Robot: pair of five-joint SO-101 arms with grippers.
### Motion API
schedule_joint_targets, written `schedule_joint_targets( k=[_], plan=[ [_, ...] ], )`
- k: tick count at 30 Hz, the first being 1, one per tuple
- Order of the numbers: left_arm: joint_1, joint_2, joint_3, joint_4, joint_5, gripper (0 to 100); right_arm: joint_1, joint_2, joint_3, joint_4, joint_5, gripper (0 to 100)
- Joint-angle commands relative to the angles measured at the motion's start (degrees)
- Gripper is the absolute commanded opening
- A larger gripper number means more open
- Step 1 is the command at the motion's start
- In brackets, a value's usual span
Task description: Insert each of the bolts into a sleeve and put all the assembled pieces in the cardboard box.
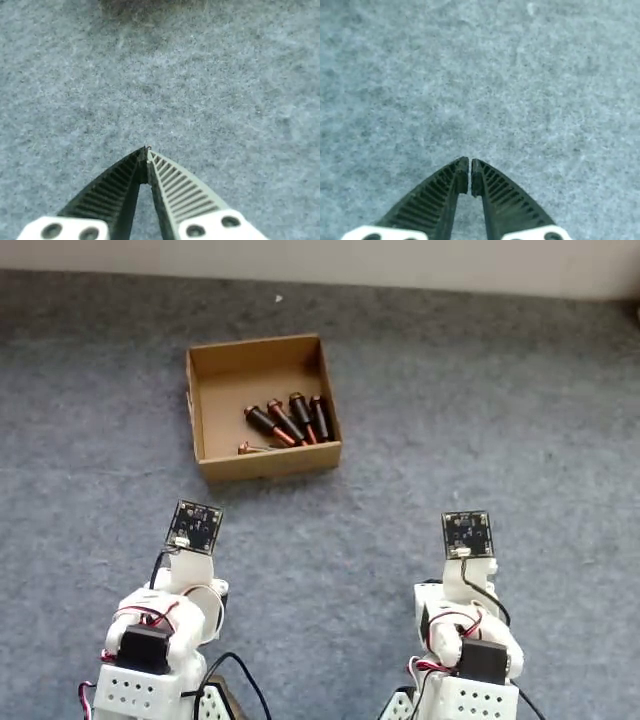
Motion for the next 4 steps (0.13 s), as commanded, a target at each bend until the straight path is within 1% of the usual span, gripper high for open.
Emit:
schedule_joint_targets(
  k=[1, 4],
  plan=[
    [-0.13, -0.4, 1.19, 0.35, -0.62, 0, 0.48, -0.57, 8.92, 0.4, -0.18, 0.8],
    [-0.13, -0.4, 1.19, 0.35, -0.62, 0, 0.48, -0.57, 8.92, 0.4, -0.18, 0.8]
  ],
)
